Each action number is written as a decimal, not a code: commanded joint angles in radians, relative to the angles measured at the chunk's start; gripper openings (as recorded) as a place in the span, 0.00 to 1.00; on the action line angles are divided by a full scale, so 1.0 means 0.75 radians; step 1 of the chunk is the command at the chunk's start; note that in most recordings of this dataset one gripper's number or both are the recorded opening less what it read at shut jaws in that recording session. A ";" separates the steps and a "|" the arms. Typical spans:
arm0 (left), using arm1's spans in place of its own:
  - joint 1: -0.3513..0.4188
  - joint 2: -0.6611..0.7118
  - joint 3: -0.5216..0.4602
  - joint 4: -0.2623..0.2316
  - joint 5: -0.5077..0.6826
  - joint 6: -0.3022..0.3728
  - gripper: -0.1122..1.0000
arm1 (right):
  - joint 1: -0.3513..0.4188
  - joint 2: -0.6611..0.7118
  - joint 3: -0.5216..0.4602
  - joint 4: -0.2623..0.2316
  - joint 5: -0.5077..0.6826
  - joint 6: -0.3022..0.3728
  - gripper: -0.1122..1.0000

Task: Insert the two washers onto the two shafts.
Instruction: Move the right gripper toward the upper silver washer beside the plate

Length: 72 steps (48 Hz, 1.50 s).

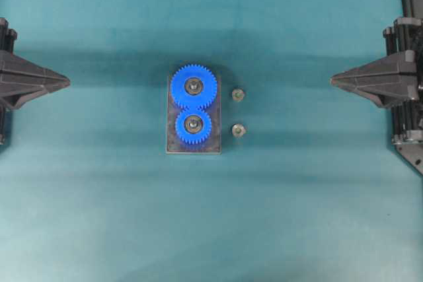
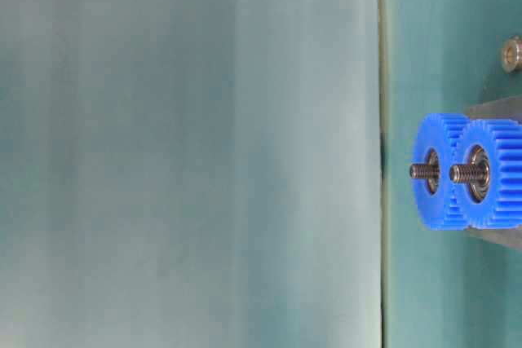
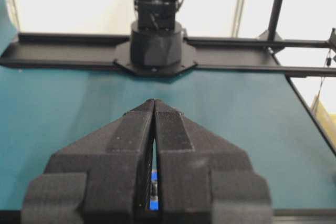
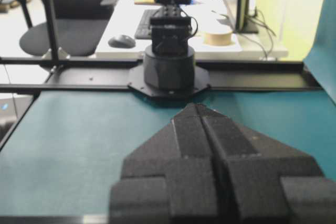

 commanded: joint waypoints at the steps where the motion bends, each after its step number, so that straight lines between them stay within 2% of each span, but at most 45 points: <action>1: 0.004 0.020 -0.029 0.010 0.041 -0.014 0.11 | -0.006 0.004 -0.031 0.016 -0.002 0.010 0.12; 4: 0.004 0.033 -0.041 0.010 0.104 -0.018 0.11 | -0.012 0.006 -0.063 0.104 0.123 0.025 0.12; 7: 0.004 0.049 -0.065 0.010 0.184 -0.022 0.11 | -0.025 0.016 -0.098 0.155 0.321 0.041 0.12; 12: 0.004 0.074 -0.108 0.012 0.305 -0.022 0.11 | -0.035 0.033 -0.155 0.162 0.632 0.059 0.12; 16: 0.004 0.094 -0.127 0.012 0.378 -0.022 0.11 | -0.055 0.053 -0.205 0.162 0.763 0.098 0.12; 23: 0.004 0.104 -0.131 0.010 0.456 -0.022 0.11 | -0.104 0.162 -0.264 0.153 0.892 0.155 0.12; 40: 0.004 0.108 -0.135 0.012 0.481 -0.022 0.11 | -0.153 0.567 -0.460 0.065 1.131 0.145 0.12; 52: 0.002 0.104 -0.135 0.010 0.481 -0.025 0.11 | -0.186 0.826 -0.575 0.055 1.147 0.133 0.13; 57: 0.002 0.104 -0.137 0.012 0.481 -0.025 0.11 | -0.200 0.916 -0.616 0.055 1.147 0.127 0.28; 68: 0.002 0.094 -0.135 0.012 0.472 -0.027 0.11 | -0.217 1.133 -0.751 0.051 1.139 0.086 0.87; 70: 0.002 0.092 -0.133 0.012 0.472 -0.027 0.11 | -0.217 1.170 -0.781 0.051 1.147 0.072 0.93; 72: 0.004 0.090 -0.133 0.012 0.472 -0.029 0.11 | -0.217 1.205 -0.804 0.051 1.158 0.051 0.94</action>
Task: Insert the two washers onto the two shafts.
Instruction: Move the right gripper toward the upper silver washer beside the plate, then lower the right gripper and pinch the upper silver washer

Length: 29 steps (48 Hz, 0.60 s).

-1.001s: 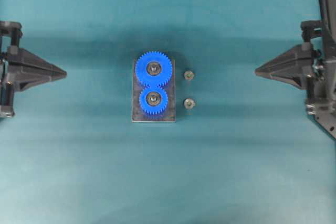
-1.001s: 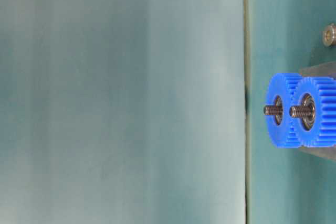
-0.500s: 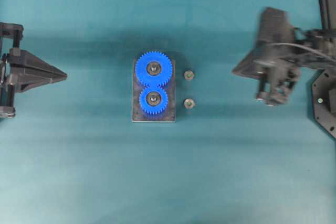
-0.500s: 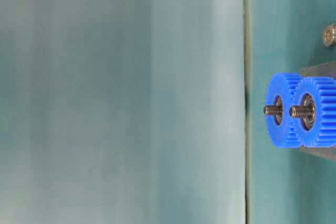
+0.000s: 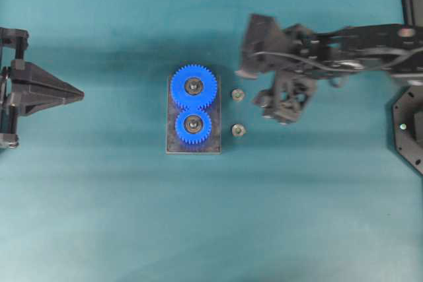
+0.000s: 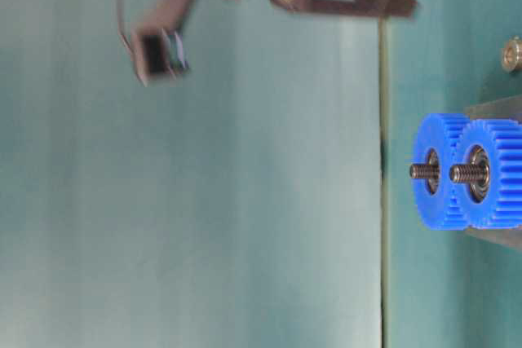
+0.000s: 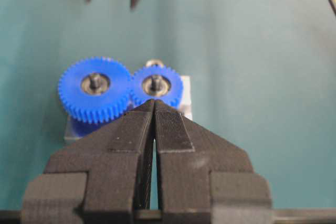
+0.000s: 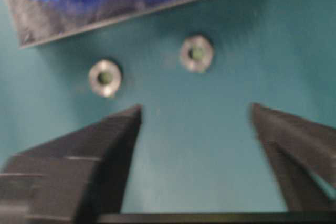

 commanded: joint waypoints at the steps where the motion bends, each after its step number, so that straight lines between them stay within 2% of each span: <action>1: 0.002 -0.004 -0.029 0.002 -0.012 -0.002 0.11 | -0.002 0.061 -0.084 -0.002 0.012 -0.041 0.92; 4: 0.000 -0.012 -0.033 0.002 -0.010 -0.002 0.11 | -0.004 0.112 -0.119 -0.002 0.033 -0.049 0.90; 15: 0.000 -0.016 -0.045 0.000 -0.006 -0.002 0.11 | -0.018 0.272 -0.231 -0.002 0.143 -0.070 0.89; 29: 0.000 -0.004 -0.049 0.002 -0.004 0.000 0.11 | -0.029 0.321 -0.245 -0.002 0.086 -0.184 0.88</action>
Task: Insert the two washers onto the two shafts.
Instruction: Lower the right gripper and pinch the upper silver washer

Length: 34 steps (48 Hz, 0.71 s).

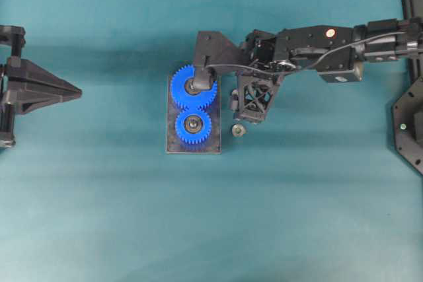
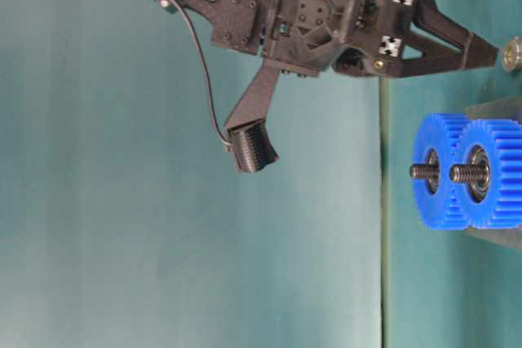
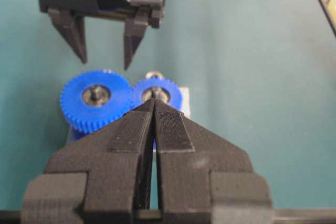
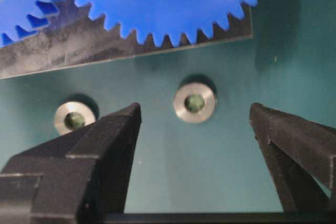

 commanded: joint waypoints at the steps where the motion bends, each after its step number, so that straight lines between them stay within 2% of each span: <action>1: 0.000 0.010 -0.031 0.002 -0.006 0.000 0.11 | -0.012 -0.008 -0.031 -0.002 -0.014 -0.033 0.88; 34: 0.000 0.000 -0.043 0.002 -0.006 -0.002 0.11 | -0.025 0.086 -0.022 0.002 -0.035 -0.039 0.87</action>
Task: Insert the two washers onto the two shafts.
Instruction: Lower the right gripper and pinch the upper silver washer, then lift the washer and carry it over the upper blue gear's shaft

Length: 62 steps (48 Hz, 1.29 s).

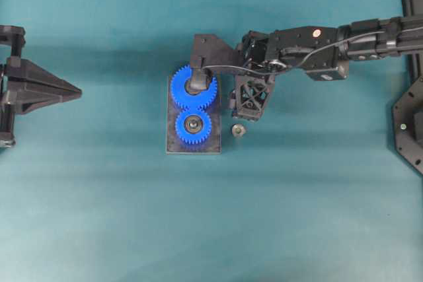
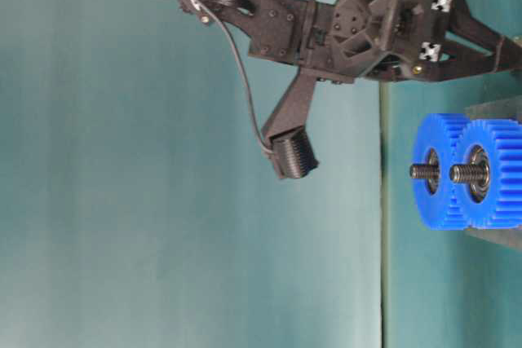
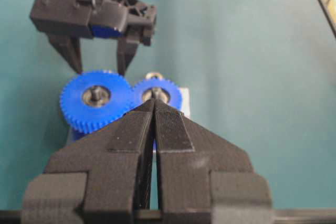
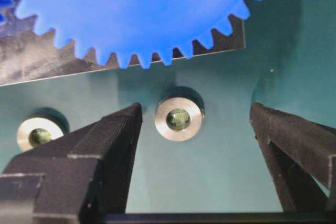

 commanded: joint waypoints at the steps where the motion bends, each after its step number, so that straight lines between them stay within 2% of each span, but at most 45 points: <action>1: 0.000 0.008 -0.043 0.002 -0.006 -0.002 0.11 | 0.010 -0.014 -0.014 0.002 -0.006 -0.008 0.87; 10: 0.000 0.014 -0.045 0.002 -0.006 -0.002 0.11 | 0.010 -0.002 -0.008 0.000 -0.006 -0.004 0.84; 44: -0.002 0.016 -0.070 0.002 -0.006 -0.004 0.11 | -0.006 -0.027 0.027 0.002 -0.016 0.014 0.40; 62: -0.010 0.016 -0.076 0.002 -0.006 -0.004 0.11 | -0.010 -0.160 0.027 0.002 0.010 0.045 0.40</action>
